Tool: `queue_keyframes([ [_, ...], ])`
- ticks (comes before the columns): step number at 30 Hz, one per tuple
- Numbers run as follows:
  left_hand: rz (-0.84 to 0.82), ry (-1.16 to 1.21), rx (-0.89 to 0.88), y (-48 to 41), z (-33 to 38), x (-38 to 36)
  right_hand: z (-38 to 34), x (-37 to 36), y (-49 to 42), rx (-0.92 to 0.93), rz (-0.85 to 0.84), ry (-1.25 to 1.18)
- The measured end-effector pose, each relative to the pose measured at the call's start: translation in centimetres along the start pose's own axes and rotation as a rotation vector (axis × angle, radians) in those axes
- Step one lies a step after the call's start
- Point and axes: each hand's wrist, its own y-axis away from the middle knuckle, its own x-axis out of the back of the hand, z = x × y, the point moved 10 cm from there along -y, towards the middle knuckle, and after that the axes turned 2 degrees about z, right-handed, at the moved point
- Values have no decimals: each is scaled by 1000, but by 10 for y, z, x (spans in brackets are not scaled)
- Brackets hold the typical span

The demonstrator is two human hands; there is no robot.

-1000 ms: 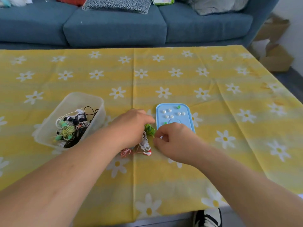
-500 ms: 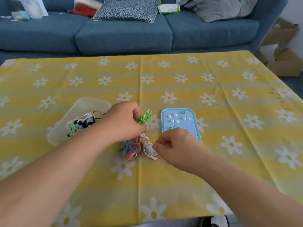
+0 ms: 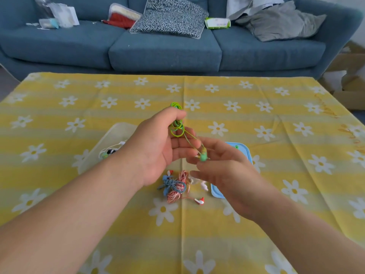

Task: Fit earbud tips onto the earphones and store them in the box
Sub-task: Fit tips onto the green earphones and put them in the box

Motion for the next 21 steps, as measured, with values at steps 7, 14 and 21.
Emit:
queue_keyframes([
  [7, -20, -34, -89, 2, 10, 6, 0, -12, -1, -69, -87, -236],
  [14, -5, -54, -99, 1, 7, 15, -9, -25, 3, -119, -168, -493],
  [21, -124, -151, -46, 7, -4, 4, -4, -24, 5, -182, -142, -489],
])
